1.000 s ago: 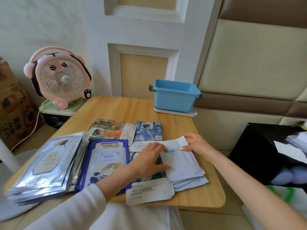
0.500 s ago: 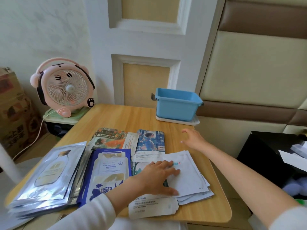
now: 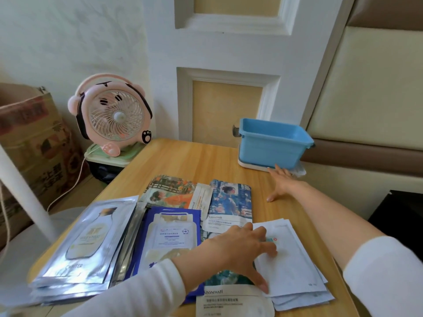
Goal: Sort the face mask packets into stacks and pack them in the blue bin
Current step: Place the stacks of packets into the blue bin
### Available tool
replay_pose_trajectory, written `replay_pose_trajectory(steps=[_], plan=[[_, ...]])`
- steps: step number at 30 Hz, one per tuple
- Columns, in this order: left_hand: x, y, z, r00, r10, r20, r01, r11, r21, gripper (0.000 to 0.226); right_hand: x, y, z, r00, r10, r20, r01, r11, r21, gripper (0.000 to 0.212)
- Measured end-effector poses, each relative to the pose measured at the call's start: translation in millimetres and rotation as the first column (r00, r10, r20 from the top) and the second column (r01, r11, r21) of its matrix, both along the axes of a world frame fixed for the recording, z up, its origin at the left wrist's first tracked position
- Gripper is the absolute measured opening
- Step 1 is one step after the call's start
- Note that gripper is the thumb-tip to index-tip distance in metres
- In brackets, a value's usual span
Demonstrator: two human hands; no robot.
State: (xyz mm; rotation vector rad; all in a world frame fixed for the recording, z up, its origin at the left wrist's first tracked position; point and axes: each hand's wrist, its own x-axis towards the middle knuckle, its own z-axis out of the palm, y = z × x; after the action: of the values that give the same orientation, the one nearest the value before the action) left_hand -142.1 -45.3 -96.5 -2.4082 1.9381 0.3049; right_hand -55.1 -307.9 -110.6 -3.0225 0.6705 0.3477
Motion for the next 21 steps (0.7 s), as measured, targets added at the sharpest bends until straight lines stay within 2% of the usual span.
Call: replay_pose_trajectory(steps=[3, 5, 9, 13, 18, 21], plan=[[1.4, -0.9, 0.7, 1.000, -0.015, -0.007, 0.015, 1.000, -0.010, 0.071, 10.4, -1.4, 1.7, 0.998, 0.035, -0.053, -0.037, 0.998, -0.045, 0.124], [1.9, -0.2, 0.5, 1.000, -0.010, -0.017, 0.010, 1.000, -0.007, 0.071, 14.1, -3.1, 1.9, 0.997, 0.045, -0.067, -0.047, 0.999, -0.019, 0.127], [0.3, 0.3, 1.7, 1.000, -0.002, -0.022, 0.002, 1.000, -0.003, 0.072, 10.4, -7.5, -0.1, 0.999, 0.036, -0.008, -0.035, 0.998, 0.058, 0.131], [0.0, 0.4, 0.4, 1.000, 0.005, -0.021, -0.005, 1.000, 0.002, 0.072, 3.2, -6.0, -4.9, 0.998, 0.022, 0.057, -0.026, 0.997, 0.068, 0.128], [-2.2, 0.7, 0.9, 1.000, 0.019, -0.016, -0.019, 1.000, 0.014, 0.073, -5.7, -5.1, -6.9, 0.992, -0.005, 0.125, -0.016, 0.986, 0.167, 0.116], [-2.5, 0.9, 2.3, 1.000, 0.027, -0.014, -0.027, 0.999, 0.020, 0.073, -9.5, 6.6, -6.0, 0.975, 0.020, 0.222, -0.059, 0.984, 0.169, 0.099]])
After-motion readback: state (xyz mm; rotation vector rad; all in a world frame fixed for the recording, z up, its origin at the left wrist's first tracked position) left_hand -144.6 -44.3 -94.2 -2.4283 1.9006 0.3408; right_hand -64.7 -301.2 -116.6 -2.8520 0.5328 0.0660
